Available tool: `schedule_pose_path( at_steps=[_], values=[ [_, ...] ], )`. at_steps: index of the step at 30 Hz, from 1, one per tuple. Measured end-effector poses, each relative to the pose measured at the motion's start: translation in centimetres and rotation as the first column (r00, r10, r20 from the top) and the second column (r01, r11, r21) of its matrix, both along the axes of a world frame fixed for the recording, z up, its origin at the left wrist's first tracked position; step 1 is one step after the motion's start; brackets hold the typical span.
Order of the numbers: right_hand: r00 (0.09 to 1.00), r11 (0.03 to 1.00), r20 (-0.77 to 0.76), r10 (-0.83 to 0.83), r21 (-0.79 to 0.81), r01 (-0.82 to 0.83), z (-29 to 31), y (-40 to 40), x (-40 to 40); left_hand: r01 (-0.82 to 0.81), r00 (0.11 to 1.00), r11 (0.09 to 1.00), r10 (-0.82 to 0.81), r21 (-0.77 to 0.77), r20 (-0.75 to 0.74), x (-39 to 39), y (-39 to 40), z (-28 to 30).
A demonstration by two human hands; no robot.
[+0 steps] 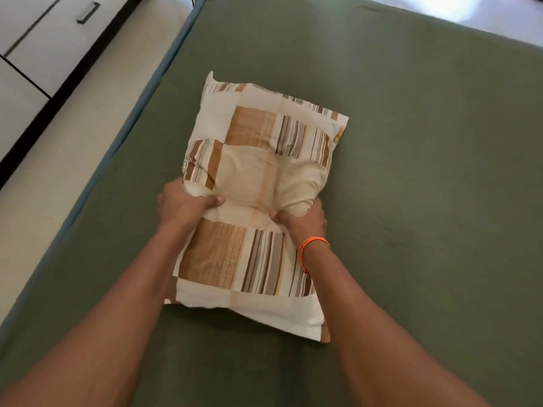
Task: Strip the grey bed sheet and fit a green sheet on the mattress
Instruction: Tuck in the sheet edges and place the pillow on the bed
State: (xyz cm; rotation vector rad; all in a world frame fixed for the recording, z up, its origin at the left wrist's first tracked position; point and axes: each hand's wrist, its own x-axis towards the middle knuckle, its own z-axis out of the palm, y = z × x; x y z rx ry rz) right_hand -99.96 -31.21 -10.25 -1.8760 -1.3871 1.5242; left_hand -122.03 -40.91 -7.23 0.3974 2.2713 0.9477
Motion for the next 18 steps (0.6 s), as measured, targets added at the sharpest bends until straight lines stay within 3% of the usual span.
schedule_pose_path(
  at_steps=[8,18],
  values=[
    [0.998,0.981,-0.066,-0.018,0.191,0.031,5.3,-0.9,10.3,-0.020,0.999,0.971,0.011,0.238,0.040,12.6,-1.7,5.2],
    [0.984,0.946,-0.084,-0.160,0.271,0.177,20.1,-6.2,39.2,0.152,0.984,0.925,-0.174,0.347,0.033,38.6,-3.6,16.8]
  ],
)
